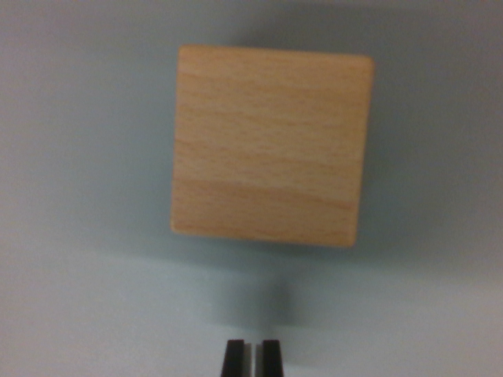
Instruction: Push wooden cube
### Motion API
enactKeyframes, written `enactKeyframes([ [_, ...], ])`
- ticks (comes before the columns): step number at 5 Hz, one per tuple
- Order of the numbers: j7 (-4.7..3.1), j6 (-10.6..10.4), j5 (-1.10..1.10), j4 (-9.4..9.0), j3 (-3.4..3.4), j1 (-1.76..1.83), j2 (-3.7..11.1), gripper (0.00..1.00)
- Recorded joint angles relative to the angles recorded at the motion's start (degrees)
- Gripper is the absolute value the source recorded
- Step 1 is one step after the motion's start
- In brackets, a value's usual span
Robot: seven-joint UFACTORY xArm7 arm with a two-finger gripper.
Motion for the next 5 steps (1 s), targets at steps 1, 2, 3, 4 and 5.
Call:
enactKeyframes([
  [1,0.00,0.00,0.00,0.00,0.00,0.00,0.00,1.00],
  [2,-0.02,0.10,-0.02,0.25,-0.02,-0.01,0.15,1.00],
  [3,-0.02,0.10,-0.02,0.25,-0.02,-0.01,0.15,1.00],
  [4,-0.09,0.40,-0.07,1.02,-0.08,-0.03,0.62,1.00],
  [5,-0.09,0.40,-0.07,1.02,-0.08,-0.03,0.62,1.00],
])
